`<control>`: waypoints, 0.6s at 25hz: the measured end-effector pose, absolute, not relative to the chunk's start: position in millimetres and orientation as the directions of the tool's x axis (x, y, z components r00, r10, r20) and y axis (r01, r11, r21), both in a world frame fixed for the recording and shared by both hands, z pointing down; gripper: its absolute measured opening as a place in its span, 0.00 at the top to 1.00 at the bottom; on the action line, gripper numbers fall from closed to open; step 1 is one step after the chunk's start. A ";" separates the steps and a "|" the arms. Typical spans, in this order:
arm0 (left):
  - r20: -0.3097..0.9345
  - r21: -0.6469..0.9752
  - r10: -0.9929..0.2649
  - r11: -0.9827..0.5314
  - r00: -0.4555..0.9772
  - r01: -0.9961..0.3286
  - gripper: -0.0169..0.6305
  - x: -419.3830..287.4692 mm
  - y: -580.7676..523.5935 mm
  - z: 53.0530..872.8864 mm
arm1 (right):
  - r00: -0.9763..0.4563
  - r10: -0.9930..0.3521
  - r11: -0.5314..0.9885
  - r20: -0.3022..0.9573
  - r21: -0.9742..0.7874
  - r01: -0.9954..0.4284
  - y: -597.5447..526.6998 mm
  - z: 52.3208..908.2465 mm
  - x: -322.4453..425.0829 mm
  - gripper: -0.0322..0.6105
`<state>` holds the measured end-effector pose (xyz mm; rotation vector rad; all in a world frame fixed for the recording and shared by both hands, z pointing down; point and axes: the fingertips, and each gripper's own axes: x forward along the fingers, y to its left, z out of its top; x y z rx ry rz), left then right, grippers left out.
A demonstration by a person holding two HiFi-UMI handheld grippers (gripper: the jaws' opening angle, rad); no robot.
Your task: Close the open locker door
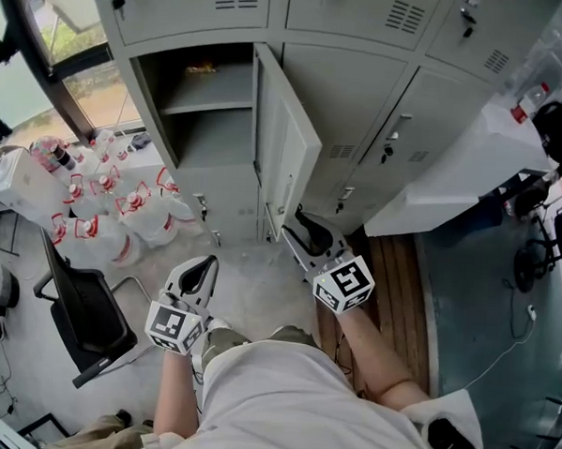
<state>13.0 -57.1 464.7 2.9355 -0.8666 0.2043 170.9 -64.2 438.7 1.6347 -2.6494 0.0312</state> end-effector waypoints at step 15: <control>0.150 0.043 -0.572 -0.811 0.806 -0.584 0.97 -45.7 -73.9 470.5 | -0.426 -0.904 0.428 0.042 0.033 -0.903 -86.1 440.4 124.8 0.77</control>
